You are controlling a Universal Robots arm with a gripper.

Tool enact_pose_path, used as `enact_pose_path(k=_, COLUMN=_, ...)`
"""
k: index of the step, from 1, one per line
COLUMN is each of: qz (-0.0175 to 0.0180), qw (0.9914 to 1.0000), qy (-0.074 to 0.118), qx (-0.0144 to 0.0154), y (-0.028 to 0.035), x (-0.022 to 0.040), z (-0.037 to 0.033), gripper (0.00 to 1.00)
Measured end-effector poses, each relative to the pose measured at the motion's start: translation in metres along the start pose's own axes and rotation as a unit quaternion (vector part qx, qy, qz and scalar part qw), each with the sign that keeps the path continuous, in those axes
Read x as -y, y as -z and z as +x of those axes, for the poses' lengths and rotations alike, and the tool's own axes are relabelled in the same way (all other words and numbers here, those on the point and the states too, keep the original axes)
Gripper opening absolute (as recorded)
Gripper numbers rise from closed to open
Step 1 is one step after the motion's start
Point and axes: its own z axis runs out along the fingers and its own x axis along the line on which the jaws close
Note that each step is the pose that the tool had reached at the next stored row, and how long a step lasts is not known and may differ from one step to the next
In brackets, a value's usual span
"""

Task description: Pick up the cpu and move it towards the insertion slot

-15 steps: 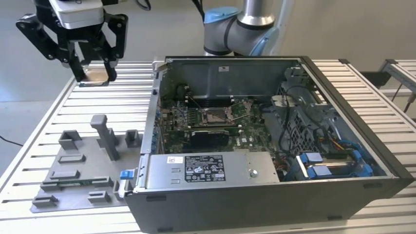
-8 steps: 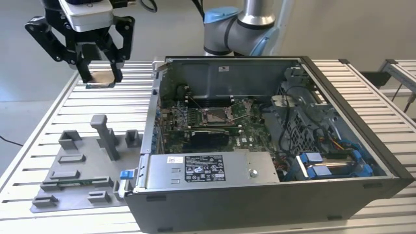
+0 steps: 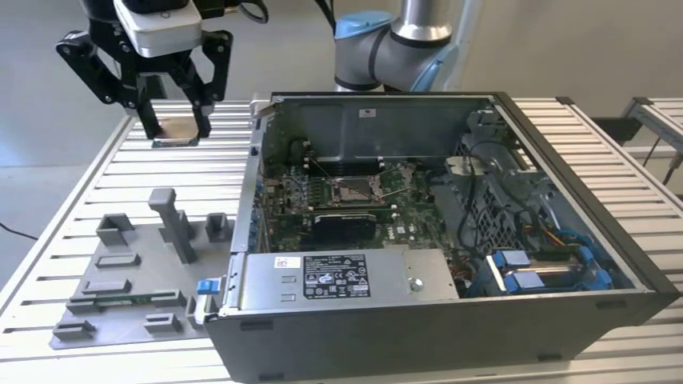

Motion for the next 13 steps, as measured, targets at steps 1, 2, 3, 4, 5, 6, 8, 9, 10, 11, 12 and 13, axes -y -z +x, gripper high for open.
enact_pose_path(k=1, qz=0.0000, qw=1.00000, qy=0.000, qx=0.0000, y=-0.0004, x=0.0000, z=-0.0010, gripper=0.00)
enact_pose_path(k=2, qz=0.0000, qw=1.00000, qy=0.000, qx=0.0000, y=-0.0009, x=0.0000, z=-0.0019, gripper=0.00)
enact_pose_path(k=3, qz=0.0000, qw=1.00000, qy=0.000, qx=0.0000, y=-0.0013, x=0.0000, z=-0.0029, gripper=0.00)
enact_pose_path(k=4, qz=0.0000, qw=1.00000, qy=0.000, qx=0.0000, y=-0.0017, x=0.0000, z=-0.0039, gripper=0.00)
enact_pose_path(k=5, qz=0.0000, qw=1.00000, qy=0.000, qx=0.0000, y=-0.0020, x=0.0001, z=-0.0049, gripper=0.00)
enact_pose_path(k=6, qz=0.0000, qw=1.00000, qy=0.000, qx=0.0000, y=-0.0025, x=0.0001, z=-0.0060, gripper=0.00)
enact_pose_path(k=8, qz=0.0000, qw=1.00000, qy=0.000, qx=0.0000, y=-0.0032, x=0.0002, z=-0.0080, gripper=0.00)
enact_pose_path(k=9, qz=0.0000, qw=1.00000, qy=0.000, qx=0.0000, y=-0.0036, x=0.0002, z=-0.0091, gripper=0.00)
enact_pose_path(k=10, qz=0.0000, qw=1.00000, qy=0.000, qx=0.0000, y=-0.0039, x=0.0002, z=-0.0100, gripper=0.00)
enact_pose_path(k=11, qz=0.0000, qw=1.00000, qy=0.000, qx=0.0000, y=-0.0043, x=0.0003, z=-0.0110, gripper=0.00)
enact_pose_path(k=12, qz=-0.0001, qw=1.00000, qy=0.000, qx=0.0001, y=-0.0048, x=0.0003, z=-0.0119, gripper=0.00)
enact_pose_path(k=13, qz=0.0000, qw=1.00000, qy=0.000, qx=0.0000, y=-0.0051, x=0.0003, z=-0.0128, gripper=0.00)
